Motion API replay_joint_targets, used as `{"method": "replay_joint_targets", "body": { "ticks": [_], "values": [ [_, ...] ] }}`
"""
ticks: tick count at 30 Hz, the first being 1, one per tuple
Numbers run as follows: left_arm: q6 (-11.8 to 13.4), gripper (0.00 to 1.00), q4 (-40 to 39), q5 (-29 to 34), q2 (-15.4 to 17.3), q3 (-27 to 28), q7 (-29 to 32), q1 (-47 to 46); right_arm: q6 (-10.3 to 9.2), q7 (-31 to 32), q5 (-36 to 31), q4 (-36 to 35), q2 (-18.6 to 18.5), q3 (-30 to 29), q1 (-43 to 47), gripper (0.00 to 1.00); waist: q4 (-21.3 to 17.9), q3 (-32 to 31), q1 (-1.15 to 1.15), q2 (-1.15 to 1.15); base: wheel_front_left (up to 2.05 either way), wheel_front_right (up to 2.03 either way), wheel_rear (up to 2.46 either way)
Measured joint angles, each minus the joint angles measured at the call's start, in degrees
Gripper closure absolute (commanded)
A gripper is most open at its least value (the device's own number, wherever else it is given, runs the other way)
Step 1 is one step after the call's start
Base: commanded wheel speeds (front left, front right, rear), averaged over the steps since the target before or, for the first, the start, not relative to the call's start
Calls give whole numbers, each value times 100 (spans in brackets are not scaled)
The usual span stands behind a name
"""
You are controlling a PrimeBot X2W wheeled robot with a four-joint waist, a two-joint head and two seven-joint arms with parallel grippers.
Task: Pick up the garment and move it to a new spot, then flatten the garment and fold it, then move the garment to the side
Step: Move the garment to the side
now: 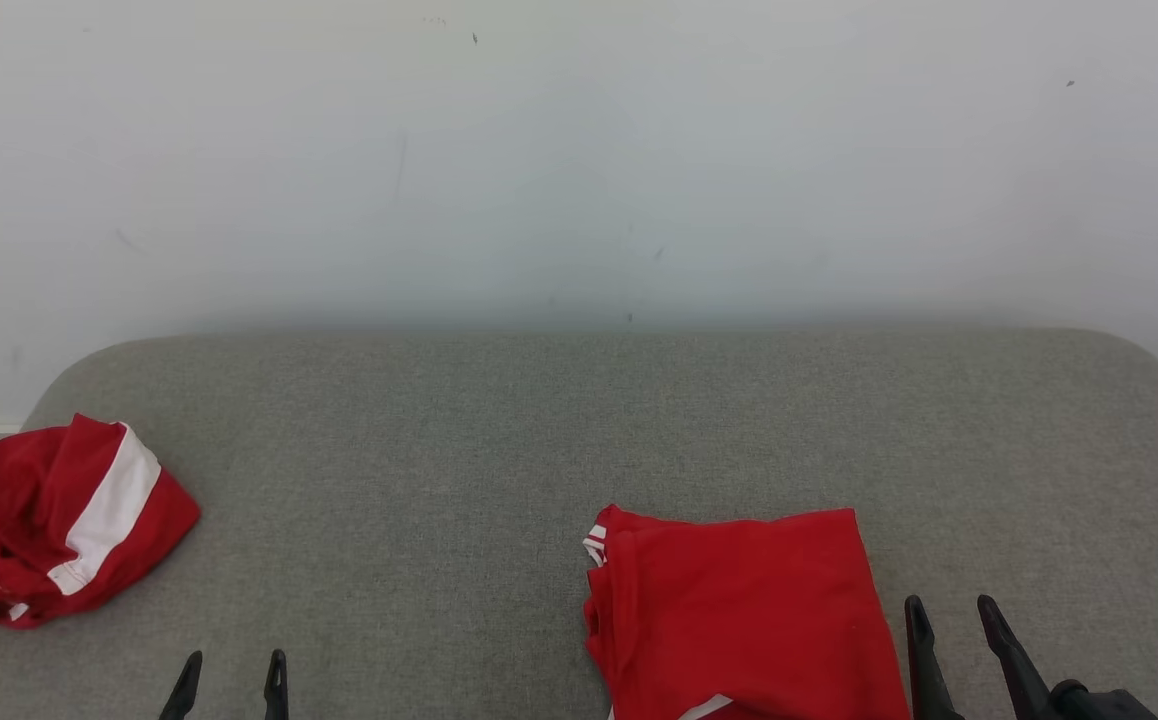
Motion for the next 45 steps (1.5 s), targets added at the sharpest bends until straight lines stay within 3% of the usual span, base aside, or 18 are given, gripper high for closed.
{"method": "replay_joint_targets", "body": {
  "ticks": [28,37,45],
  "values": [
    [34,0,-41,-104,37,-4,0,-9,1,-1,-21,163,-74,-68,-99,0,50,59,0,0,0,0,0],
    [45,0,-100,-102,-4,-101,0,-51,1,443,-82,1114,-343,-54,-952,0,127,199,0,0,0,0,0],
    [5,0,10,-108,20,-230,0,-269,1,655,-32,2665,-523,136,-1763,0,338,386,1,0,0,0,0]
  ]
}}
